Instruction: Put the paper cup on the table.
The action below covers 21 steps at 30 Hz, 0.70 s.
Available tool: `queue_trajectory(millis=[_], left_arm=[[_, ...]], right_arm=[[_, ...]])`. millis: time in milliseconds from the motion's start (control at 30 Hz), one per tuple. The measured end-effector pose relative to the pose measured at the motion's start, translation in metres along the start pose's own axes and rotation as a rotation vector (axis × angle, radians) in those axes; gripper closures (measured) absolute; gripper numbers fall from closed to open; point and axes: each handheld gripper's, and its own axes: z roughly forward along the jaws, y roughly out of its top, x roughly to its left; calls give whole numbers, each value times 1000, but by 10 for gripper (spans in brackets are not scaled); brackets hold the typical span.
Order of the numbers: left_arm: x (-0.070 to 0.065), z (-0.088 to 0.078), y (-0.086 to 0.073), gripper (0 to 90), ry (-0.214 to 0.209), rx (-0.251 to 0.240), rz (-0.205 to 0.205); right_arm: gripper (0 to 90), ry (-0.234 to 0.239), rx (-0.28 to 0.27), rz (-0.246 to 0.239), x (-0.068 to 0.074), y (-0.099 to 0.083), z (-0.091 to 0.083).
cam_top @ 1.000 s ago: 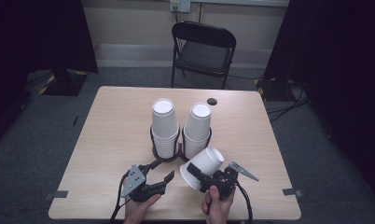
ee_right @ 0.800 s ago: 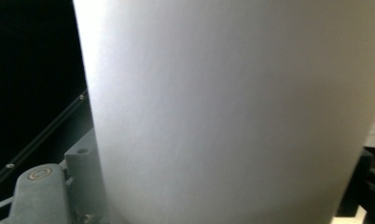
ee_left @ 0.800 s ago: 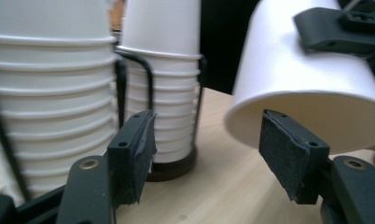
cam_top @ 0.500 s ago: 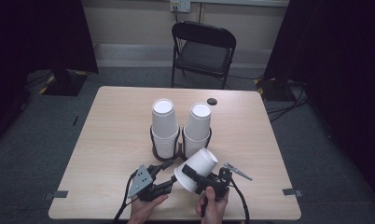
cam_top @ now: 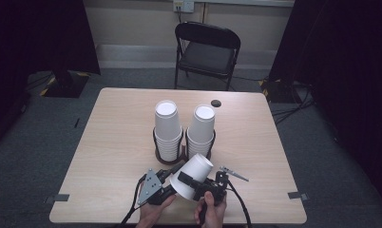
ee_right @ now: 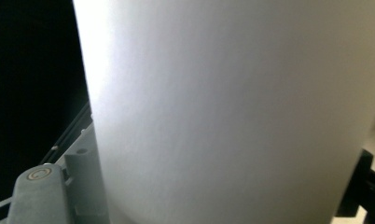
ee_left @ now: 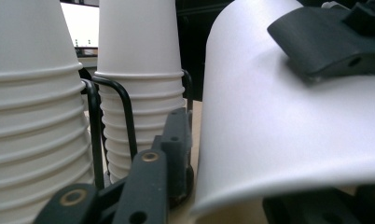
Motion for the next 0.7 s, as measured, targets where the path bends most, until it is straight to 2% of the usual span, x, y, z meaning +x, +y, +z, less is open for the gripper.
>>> queue_trajectory(millis=[67, 100, 367, 600, 700], left_arm=[[0, 0, 0, 730, 5, -6, -2], [-2, -1, 1, 770, 17, -4, 7], [-1, -3, 1, 824, 11, 2, 19], [3, -6, -2, 849, -4, -5, -39], [4, -8, -2, 852, -7, -1, -43]], right_arm=[[157, 4, 8, -2, 0, 0, 1], [153, 15, 42, -17, 0, -2, 4], [137, 32, 32, -13, -1, -1, 5], [114, -1, 29, -61, 1, 3, 5], [112, -6, 32, -65, 2, 4, 6]])
